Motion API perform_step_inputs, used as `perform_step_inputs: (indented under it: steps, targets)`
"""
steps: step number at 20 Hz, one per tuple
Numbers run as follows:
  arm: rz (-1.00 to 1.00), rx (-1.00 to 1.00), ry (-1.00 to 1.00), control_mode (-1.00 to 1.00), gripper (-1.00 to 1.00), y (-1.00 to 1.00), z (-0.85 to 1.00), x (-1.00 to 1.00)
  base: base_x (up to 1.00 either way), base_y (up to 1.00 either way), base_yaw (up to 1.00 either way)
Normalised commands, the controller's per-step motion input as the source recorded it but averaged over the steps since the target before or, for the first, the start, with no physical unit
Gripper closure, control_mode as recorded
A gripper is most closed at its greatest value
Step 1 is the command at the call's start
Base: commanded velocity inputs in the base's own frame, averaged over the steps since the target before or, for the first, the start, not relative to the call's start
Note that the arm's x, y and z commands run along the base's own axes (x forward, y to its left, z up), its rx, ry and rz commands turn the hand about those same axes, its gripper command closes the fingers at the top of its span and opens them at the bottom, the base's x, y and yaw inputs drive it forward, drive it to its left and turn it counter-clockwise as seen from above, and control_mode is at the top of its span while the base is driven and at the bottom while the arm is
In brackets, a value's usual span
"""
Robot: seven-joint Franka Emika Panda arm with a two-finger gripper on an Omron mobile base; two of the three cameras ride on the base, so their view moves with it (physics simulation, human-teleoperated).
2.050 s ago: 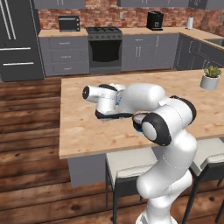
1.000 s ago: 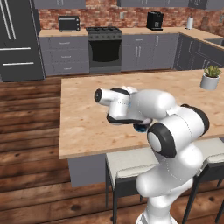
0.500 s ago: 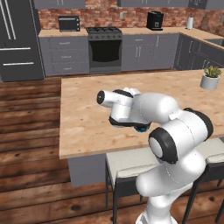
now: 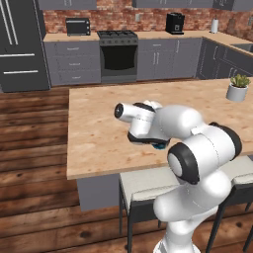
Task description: Stack the yogurt containers by placing the smaller containers on top of the larger containers.
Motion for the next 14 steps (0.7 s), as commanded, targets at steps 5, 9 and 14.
perform_step_inputs:
  steps: [5,9,14]
  targets:
    - [0.0,0.0,0.14,-1.0,1.0,-0.03,-0.24,0.0,0.0,0.0,0.0]
    - [0.0,0.0,0.11,-1.0,1.0,-0.06,-0.19,0.0,0.0,0.0,0.0]
    - [0.0,0.0,0.08,-1.0,1.0,-0.09,-0.19,0.0,0.0,0.0,0.0]
